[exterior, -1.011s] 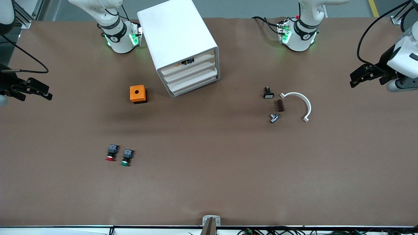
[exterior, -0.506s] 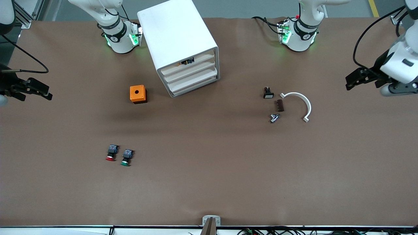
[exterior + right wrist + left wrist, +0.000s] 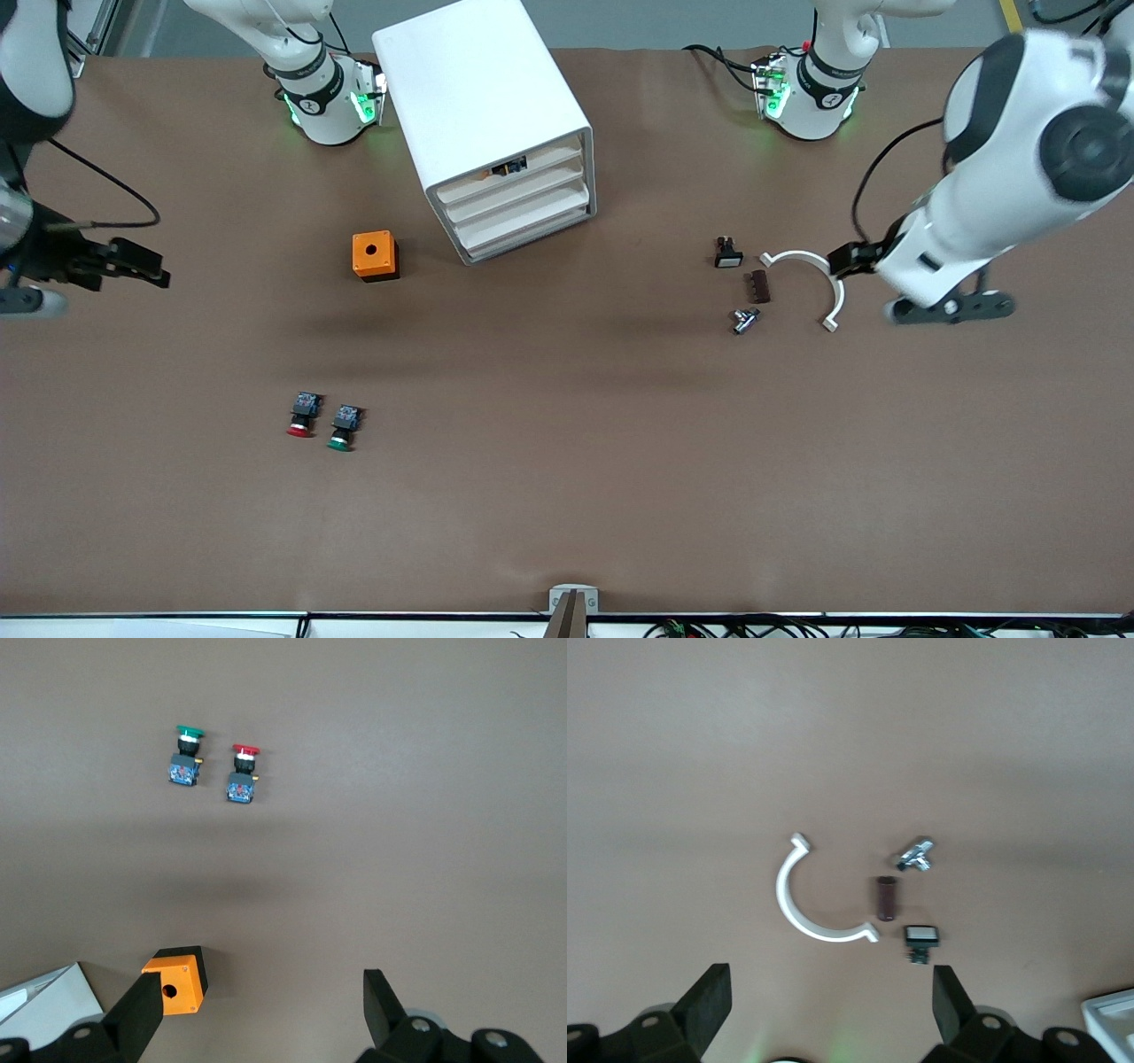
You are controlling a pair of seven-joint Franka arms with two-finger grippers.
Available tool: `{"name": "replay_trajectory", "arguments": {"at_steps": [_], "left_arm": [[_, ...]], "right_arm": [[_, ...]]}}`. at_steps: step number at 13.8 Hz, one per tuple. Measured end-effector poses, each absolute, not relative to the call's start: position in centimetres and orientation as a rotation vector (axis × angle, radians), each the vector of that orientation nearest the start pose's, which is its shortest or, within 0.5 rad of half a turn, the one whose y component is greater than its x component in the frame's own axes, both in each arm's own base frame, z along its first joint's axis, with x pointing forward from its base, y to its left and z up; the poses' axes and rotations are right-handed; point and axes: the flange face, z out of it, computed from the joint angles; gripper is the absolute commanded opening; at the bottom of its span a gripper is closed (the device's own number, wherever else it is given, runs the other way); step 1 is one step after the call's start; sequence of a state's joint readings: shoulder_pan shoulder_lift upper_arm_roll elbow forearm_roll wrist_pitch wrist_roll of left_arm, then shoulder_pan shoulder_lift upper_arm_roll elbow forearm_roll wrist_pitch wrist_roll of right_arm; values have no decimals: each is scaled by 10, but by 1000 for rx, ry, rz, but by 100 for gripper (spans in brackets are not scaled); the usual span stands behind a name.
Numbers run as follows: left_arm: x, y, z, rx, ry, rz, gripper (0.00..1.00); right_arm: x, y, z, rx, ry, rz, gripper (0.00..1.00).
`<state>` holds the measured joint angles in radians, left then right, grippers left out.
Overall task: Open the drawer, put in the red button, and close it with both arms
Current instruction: 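Reach the right gripper to the red button while the left gripper reaches the drawer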
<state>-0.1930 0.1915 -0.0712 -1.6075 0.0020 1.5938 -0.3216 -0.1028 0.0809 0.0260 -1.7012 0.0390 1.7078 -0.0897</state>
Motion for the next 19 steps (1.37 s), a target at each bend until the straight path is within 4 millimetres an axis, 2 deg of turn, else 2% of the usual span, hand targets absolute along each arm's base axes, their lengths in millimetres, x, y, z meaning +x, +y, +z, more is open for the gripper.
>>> {"name": "replay_trajectory", "arguments": {"at_steps": [4,7,10,13,16,19], "left_arm": [[595,-194,437,-3046,-292,456,100],[586,-245,390,-2968,-467,563,100],[575,-284,352,-2868,-717,661,100],[565,-316,320,-2707,-990,710,100],[549,-349,292,-2467,-1306,722,100],[539,-365,270,-2233,-1552,798,100]], "right_arm": [[602,-38,475,-3089,148,161,100],[620,-11,431,-3089,249,157,100],[635,10,378,-3091,253,163,100],[647,9,327,-3087,308,147,100],[656,11,278,-3079,390,118,100],[659,18,236,-3076,417,104,100]]}}
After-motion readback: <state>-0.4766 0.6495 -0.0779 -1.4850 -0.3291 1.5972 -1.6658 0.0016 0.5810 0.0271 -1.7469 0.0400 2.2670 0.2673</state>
